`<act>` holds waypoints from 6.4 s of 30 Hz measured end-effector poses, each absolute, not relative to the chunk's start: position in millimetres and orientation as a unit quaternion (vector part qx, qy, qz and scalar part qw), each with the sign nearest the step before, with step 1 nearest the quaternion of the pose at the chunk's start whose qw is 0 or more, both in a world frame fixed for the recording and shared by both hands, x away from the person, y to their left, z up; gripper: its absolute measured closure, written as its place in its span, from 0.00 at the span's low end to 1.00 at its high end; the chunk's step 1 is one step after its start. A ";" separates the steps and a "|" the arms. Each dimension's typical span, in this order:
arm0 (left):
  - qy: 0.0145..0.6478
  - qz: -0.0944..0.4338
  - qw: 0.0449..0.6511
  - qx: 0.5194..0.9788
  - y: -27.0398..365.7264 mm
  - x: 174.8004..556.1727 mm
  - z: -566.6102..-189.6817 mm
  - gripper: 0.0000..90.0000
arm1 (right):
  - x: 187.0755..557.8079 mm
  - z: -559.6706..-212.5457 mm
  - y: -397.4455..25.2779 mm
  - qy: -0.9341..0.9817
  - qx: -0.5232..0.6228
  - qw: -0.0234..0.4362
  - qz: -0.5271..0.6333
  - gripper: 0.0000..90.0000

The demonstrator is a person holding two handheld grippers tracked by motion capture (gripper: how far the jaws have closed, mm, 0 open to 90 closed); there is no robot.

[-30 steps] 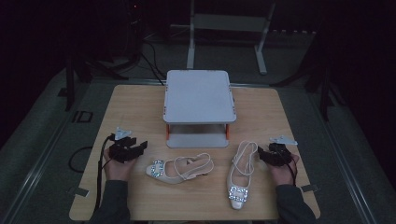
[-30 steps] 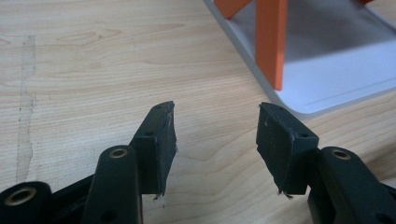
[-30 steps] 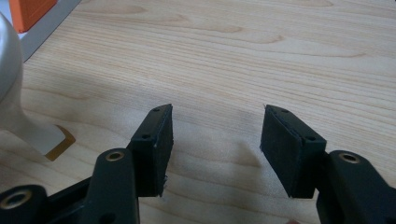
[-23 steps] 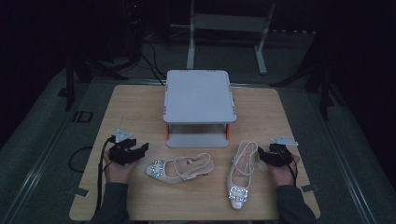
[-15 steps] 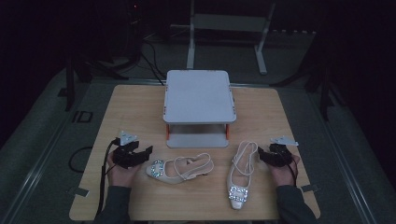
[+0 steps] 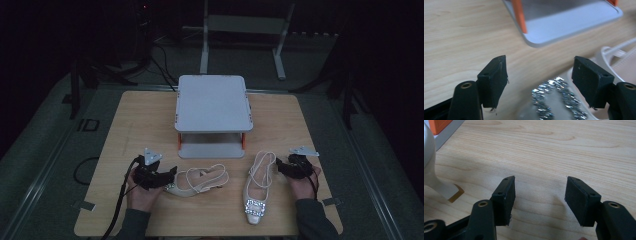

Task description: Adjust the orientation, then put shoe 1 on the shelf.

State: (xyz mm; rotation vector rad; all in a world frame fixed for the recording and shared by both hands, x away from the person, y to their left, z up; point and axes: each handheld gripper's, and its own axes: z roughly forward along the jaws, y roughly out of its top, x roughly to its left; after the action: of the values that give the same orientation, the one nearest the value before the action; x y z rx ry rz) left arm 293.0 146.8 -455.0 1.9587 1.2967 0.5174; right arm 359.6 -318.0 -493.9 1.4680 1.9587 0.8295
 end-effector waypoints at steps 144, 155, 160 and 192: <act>0.603 0.115 0.221 0.758 219.8 390.7 -442.2 0.88 | 361.4 -498.0 -317.0 0.731 0.548 0.265 0.309 0.44; 0.612 0.106 0.211 0.755 222.1 403.4 -438.8 0.85 | 361.7 -498.1 -317.0 0.730 0.549 0.263 0.311 0.44; 0.613 0.108 0.215 0.752 219.6 405.0 -434.9 0.81 | 361.8 -498.1 -317.1 0.729 0.550 0.262 0.311 0.44; 0.655 0.048 0.238 0.716 226.7 418.5 -456.2 0.83 | 362.2 -498.4 -317.6 0.728 0.552 0.261 0.313 0.44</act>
State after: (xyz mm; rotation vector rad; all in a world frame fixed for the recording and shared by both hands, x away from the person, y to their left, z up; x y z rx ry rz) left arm 418.5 226.7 -456.2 1.9614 1.7935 0.1317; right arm 362.2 -317.6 -498.4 1.4934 1.9706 0.8489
